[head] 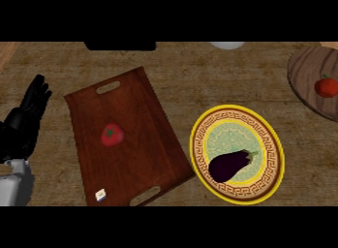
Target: Pick the bell pepper from the plate and place it in the bowl
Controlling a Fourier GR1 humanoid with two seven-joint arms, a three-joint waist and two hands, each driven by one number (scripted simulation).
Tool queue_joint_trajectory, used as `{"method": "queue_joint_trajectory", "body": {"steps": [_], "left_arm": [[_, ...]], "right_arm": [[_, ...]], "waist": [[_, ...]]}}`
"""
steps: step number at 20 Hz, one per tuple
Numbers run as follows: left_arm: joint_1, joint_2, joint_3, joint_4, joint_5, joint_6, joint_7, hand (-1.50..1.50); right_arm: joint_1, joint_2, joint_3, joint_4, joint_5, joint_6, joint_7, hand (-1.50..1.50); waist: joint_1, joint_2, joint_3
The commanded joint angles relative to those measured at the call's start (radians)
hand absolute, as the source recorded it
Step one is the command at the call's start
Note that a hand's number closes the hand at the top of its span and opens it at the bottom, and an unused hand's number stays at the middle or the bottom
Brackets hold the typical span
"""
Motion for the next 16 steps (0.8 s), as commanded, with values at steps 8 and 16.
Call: {"method": "queue_joint_trajectory", "body": {"steps": [8,16], "left_arm": [[0.010,0.021,0.031,-0.044,0.023,-0.013,0.051,0.00],[-0.012,-0.055,-0.028,0.021,-0.055,0.054,0.013,0.00]], "right_arm": [[0.335,-0.135,-0.145,0.039,-0.202,0.364,-0.164,-1.50],[0.445,-0.099,-0.140,-0.027,-0.306,0.525,-0.250,-1.50]], "waist": [[-0.012,-0.010,-0.002],[-0.018,-0.011,-0.005]]}}
